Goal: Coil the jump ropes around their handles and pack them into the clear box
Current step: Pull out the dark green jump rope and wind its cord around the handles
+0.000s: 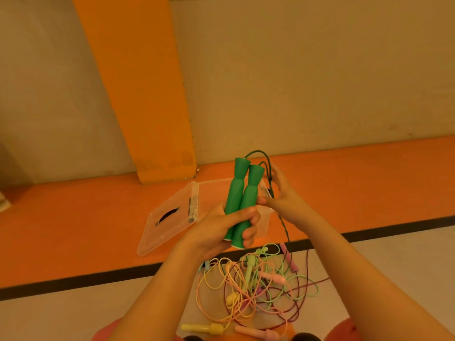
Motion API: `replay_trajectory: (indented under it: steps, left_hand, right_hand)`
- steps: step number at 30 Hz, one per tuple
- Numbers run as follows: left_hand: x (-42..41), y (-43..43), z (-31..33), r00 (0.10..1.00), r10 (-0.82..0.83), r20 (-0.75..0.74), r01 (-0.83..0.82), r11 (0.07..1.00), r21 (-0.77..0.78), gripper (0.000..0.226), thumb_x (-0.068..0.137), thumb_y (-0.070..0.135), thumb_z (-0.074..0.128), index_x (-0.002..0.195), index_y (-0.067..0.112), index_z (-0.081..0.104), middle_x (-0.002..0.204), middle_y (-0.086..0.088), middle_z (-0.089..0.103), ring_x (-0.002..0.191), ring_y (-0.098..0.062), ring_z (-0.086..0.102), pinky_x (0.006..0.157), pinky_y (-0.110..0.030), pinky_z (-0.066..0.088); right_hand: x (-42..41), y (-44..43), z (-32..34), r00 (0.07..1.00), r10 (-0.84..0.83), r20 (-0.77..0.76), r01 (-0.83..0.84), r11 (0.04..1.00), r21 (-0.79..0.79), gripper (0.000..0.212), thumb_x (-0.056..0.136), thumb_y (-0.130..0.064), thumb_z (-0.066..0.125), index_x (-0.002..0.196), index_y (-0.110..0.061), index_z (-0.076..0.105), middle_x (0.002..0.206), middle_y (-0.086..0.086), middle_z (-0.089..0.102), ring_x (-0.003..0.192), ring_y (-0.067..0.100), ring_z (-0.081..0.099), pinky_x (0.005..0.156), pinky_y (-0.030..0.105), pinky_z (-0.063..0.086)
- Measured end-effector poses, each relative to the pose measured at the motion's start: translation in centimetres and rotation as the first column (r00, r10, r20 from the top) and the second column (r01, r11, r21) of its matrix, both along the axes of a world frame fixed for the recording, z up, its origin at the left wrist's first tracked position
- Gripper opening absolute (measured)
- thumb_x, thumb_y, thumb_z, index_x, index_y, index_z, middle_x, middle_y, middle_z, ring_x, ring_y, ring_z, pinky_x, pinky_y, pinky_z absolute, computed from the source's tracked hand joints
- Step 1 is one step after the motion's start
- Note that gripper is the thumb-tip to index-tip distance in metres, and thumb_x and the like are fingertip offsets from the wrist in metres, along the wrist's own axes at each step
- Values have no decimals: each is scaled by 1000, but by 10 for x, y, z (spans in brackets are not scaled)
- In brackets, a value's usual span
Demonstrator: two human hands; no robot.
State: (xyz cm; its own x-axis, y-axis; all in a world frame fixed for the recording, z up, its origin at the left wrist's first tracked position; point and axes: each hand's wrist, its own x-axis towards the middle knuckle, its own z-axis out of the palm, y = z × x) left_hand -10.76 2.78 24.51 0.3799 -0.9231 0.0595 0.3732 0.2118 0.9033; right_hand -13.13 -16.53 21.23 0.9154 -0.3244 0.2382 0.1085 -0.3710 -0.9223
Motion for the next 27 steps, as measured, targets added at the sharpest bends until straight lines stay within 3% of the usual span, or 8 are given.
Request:
replay_trajectory:
  steps: [2,4,6,8,13,21,24,27]
  left_hand:
    - [2,0,-1,999,53,4,-53,998,-16,25,86,13,54,110,10,59,71,-2,51,49,-10,46,46,-24,42]
    - [7,0,-2,989,149,-12,-150,988,-47,26,85,13,55,111,10,56,70,-2,51,49,-11,46,46,-24,42]
    - [14,1,-2,967,248,-55,-252,965,-78,22,87,9,61,108,11,56,68,-2,52,48,-11,46,46,-24,43]
    - [20,2,-3,937,336,-96,-343,937,-67,23,82,10,60,105,11,55,67,-2,53,49,-12,48,46,-24,43]
    - [31,-3,-20,883,461,-82,-455,886,86,24,81,4,62,103,13,55,85,-8,64,56,-15,60,48,-26,48]
    - [26,-20,-44,937,349,13,-342,908,243,19,90,0,57,108,7,52,106,-17,64,58,-18,65,52,-29,54]
    - [23,-25,-48,938,329,108,-346,901,262,17,91,-1,57,107,-1,51,86,-11,68,57,-16,62,52,-28,52]
    - [24,-29,-51,904,398,160,-426,871,245,12,90,-1,59,101,-2,52,74,-7,65,55,-15,58,54,-28,51]
  right_hand:
    - [5,-2,-5,998,27,-55,-25,999,33,38,83,-5,65,119,-13,54,114,13,61,108,19,56,98,35,43]
    - [5,-5,-17,969,-16,-248,-1,998,-70,11,91,-5,56,96,-15,59,92,7,62,93,22,57,84,33,45]
    - [2,-11,-34,875,-99,-473,-40,961,-274,9,95,-16,50,91,-15,58,94,7,60,91,25,56,81,37,45]
    - [-1,-13,-44,794,-142,-591,-43,957,-288,17,97,-19,46,83,-15,56,92,10,61,83,26,57,76,38,46]
    - [-3,8,-7,935,-52,-350,97,989,111,14,99,-17,44,89,-13,53,80,10,68,63,24,65,54,26,51]
    - [-17,24,36,999,-19,46,-8,851,525,15,99,-21,44,93,-12,54,87,13,73,74,27,71,68,32,59]
    - [-18,18,33,996,-33,88,-26,802,597,16,98,-24,45,99,-11,55,90,13,73,81,25,71,69,30,59]
    - [-19,7,25,986,157,62,-159,745,648,33,91,-29,54,119,-13,54,114,13,67,108,23,64,91,32,51]
